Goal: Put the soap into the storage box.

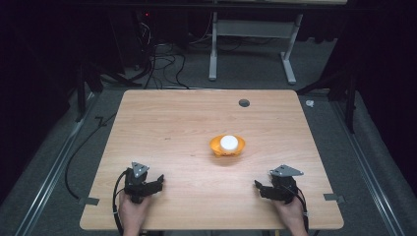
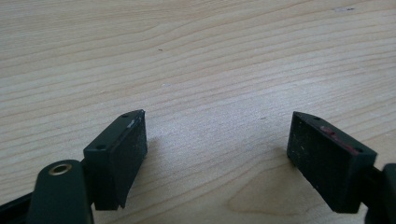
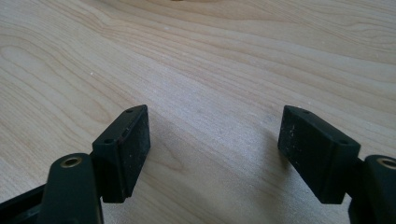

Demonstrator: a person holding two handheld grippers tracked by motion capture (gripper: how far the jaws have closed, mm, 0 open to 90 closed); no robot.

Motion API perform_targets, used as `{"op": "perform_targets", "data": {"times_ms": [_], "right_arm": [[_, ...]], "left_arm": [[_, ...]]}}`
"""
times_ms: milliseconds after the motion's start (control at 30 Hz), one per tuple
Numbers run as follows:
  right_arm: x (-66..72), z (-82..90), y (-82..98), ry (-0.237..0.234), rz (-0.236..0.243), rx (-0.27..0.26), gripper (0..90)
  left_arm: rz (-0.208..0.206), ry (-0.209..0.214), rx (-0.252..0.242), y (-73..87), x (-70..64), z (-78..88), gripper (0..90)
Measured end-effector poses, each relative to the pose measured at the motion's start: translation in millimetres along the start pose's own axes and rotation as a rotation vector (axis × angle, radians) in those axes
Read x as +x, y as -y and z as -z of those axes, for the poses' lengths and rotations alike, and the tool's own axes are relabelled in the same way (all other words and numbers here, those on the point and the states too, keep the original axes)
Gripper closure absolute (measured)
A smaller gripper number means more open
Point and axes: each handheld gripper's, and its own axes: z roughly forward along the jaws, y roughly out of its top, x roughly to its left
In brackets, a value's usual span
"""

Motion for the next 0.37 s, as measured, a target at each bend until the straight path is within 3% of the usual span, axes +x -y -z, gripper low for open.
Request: {"op": "perform_targets", "data": {"times_ms": [367], "right_arm": [[0.0,0.0,0.0,-0.001,0.0,0.0,25.7]], "left_arm": [[-0.002,0.0,0.002,0.0,0.1,0.1,20.6]]}}
